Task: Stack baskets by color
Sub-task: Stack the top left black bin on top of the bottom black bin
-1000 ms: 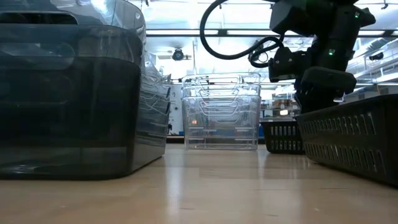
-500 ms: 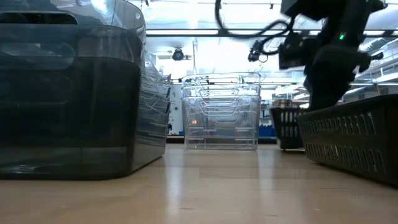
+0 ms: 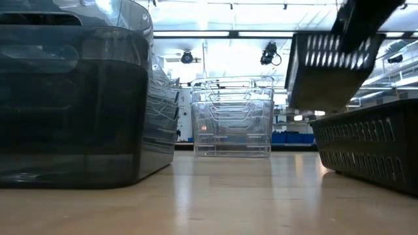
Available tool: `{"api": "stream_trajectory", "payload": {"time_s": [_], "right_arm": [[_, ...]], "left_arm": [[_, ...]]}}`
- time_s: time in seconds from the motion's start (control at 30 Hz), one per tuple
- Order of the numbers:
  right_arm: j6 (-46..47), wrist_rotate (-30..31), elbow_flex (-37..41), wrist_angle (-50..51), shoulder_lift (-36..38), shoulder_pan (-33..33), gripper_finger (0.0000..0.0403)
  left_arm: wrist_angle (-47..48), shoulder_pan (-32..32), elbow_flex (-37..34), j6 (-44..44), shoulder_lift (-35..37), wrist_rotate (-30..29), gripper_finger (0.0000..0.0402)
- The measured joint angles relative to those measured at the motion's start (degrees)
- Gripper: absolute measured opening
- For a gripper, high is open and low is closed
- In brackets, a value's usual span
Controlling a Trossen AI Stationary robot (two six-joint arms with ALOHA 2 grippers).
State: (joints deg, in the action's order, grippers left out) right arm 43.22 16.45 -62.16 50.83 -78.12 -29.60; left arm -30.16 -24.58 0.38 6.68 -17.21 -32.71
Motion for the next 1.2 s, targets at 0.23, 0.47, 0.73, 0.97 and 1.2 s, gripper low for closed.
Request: {"api": "stream_trajectory", "payload": {"time_s": [0.23, 0.47, 0.73, 0.97, 1.2], "right_arm": [[3.35, -3.45, -7.77, 1.94, -5.16, -6.94, 0.0003], [2.69, -6.68, -12.01, 1.4, -12.43, -9.91, 0.0004], [4.84, -9.22, -14.71, -0.81, -16.31, -11.85, 0.0006], [5.23, -8.61, -14.83, -3.43, -18.57, -12.38, 0.0008], [5.0, -10.46, -14.81, -2.75, -23.17, -11.91, 0.0011]], "left_arm": [[0.05, 0.02, -0.02, 0.0, -0.02, -0.02, 0.0034], [-0.04, 0.02, -0.02, 0.0, 0.0, -0.01, 0.0025], [-0.01, 0.02, -0.02, 0.02, -0.02, 0.0, 0.0035], [-0.01, 0.01, -0.02, 0.0, -0.02, -0.01, 0.0028], [-0.01, 0.01, -0.02, -0.01, 0.0, -0.02, 0.003]]}}
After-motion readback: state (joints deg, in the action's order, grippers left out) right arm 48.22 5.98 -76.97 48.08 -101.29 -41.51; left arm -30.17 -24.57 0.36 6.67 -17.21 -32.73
